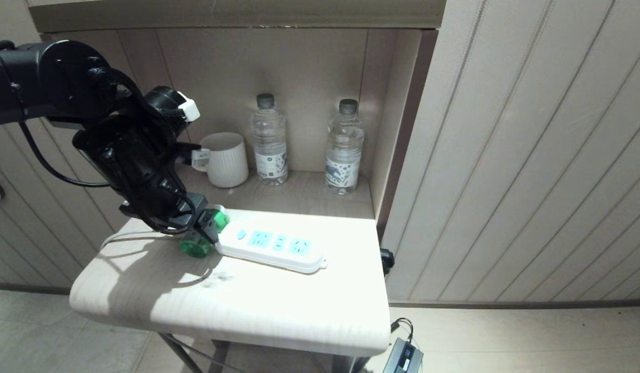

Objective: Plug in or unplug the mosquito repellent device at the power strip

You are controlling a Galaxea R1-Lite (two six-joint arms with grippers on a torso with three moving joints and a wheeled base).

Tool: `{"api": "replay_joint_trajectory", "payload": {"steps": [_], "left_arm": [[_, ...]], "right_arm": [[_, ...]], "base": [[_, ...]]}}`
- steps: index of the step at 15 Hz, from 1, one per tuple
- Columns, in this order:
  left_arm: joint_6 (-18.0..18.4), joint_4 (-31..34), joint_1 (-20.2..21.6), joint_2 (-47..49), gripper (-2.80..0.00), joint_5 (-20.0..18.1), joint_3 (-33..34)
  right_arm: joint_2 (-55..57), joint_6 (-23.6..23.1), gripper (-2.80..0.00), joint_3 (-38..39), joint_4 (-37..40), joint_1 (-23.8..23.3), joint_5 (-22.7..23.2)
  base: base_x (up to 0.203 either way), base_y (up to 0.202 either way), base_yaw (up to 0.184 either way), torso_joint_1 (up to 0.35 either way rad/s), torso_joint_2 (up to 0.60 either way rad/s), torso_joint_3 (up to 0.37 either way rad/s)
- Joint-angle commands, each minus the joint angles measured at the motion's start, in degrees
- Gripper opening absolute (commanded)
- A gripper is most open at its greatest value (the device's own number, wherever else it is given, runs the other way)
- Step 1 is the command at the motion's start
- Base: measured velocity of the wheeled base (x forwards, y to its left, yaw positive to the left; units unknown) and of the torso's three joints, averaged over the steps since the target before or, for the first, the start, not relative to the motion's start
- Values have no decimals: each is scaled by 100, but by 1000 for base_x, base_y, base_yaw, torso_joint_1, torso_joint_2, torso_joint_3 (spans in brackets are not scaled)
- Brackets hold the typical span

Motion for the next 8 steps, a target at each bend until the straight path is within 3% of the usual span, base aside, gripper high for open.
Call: {"api": "replay_joint_trajectory", "payload": {"steps": [1,2,8], "left_arm": [[-2,28,0,3,0,5,7],[-2,28,0,3,-280,5,7],[-2,46,-2,3,-280,5,59]], "right_arm": [[5,-2,-280,0,3,1,2],[5,-2,-280,0,3,1,2],[5,-2,-280,0,3,1,10]], "base": [[0,0,0,0,0,0],[0,0,0,0,0,0],[0,0,0,0,0,0]]}}
